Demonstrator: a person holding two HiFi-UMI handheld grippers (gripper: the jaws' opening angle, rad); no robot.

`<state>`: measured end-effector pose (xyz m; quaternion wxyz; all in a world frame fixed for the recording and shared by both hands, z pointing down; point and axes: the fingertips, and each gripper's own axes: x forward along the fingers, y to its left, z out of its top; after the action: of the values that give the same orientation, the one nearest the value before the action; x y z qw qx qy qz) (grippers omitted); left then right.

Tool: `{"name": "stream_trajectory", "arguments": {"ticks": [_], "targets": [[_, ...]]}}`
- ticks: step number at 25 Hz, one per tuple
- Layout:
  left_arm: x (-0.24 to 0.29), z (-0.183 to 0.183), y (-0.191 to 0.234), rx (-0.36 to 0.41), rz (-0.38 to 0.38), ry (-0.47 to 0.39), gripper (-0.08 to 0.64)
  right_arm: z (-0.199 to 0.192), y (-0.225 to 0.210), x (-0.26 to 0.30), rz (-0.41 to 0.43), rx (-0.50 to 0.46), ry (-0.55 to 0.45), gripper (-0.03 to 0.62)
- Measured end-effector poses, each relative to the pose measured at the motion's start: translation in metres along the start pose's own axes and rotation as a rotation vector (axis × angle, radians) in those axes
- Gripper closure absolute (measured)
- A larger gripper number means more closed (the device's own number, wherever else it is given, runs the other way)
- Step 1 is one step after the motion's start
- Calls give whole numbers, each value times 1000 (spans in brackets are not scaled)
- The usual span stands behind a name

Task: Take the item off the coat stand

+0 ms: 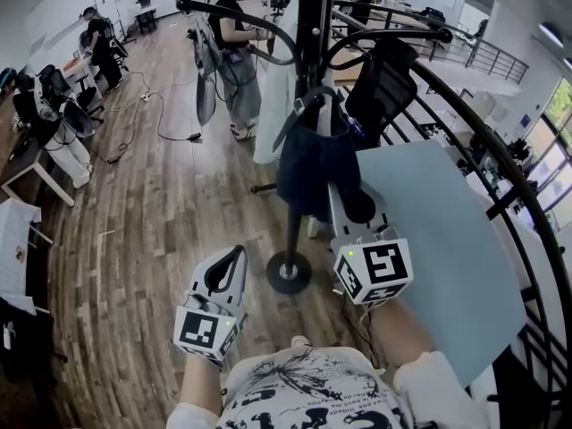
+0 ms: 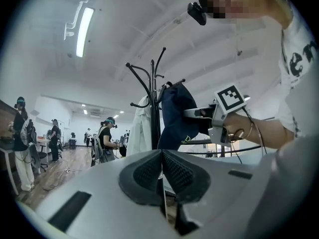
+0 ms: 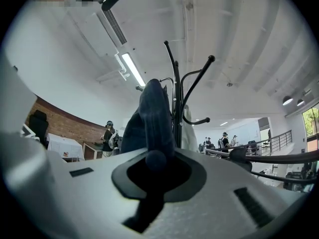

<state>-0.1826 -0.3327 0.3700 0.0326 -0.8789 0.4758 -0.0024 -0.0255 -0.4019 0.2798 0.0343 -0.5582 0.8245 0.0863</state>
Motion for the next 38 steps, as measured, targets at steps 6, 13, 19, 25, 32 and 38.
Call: {"name": "stream_trajectory", "arguments": {"ticks": [6, 13, 19, 25, 32, 38], "targets": [[-10, 3, 4, -3, -19, -11, 555, -30, 5, -37, -27, 61, 43, 575], [-15, 11, 8, -5, -19, -28, 555, -87, 17, -68, -27, 67, 148, 575], [-17, 21, 8, 7, -22, -41, 555, -109, 29, -88, -6, 131, 140, 577], [-11, 24, 4, 18, -7, -51, 555, -106, 18, -91, -8, 110, 112, 578], [-2, 26, -3, 31, -14, -44, 555, -100, 11, -87, -7, 75, 114, 580], [3, 23, -12, 31, -13, -36, 555, -103, 6, -89, -4, 76, 115, 580]]}}
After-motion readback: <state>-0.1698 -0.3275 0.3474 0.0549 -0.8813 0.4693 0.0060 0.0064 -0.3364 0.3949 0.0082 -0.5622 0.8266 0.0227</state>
